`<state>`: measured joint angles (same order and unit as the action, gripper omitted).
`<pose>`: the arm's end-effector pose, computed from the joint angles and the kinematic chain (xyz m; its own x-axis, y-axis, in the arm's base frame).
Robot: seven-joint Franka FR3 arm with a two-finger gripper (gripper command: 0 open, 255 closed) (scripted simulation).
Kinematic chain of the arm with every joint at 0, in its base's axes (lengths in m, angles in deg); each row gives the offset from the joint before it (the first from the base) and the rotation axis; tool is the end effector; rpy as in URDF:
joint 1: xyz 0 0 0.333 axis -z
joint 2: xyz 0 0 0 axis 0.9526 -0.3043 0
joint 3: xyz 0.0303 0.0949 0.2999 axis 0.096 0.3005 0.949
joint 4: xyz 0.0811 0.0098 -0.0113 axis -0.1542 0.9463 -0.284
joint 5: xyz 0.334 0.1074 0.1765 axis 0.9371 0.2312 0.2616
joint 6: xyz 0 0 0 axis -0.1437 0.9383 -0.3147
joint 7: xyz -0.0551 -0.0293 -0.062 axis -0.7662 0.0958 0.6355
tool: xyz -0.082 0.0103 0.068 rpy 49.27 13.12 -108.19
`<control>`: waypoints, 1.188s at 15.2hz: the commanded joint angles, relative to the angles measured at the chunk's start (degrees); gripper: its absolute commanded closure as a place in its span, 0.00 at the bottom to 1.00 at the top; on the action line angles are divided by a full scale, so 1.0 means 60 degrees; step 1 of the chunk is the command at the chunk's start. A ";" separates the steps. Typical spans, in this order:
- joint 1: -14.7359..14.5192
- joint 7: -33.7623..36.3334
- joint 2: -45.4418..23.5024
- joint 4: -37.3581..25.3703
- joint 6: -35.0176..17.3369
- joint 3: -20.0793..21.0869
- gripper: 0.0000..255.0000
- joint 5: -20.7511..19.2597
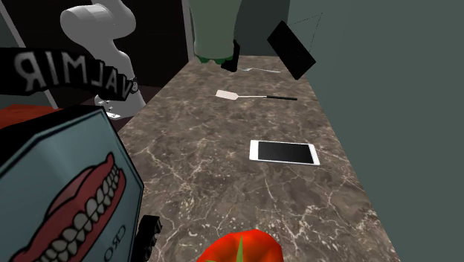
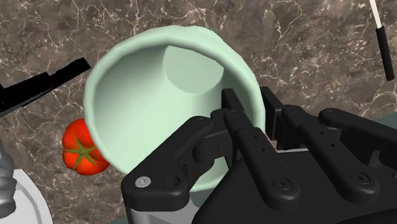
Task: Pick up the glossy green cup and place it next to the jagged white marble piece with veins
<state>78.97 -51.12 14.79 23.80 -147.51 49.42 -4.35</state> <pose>0.5279 -0.2158 0.5925 0.9414 -0.3300 -0.0700 -0.3202 -0.9394 0.1221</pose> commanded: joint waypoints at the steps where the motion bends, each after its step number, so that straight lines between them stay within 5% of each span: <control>1: -0.0193 0.0352 0.0338 0.0331 0.0037 0.0160 1.00 -0.0067; 18: -0.1940 0.4268 0.2586 0.2776 0.0246 0.2328 1.00 0.0204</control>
<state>67.98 -27.13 29.27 39.51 -146.25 62.46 -3.42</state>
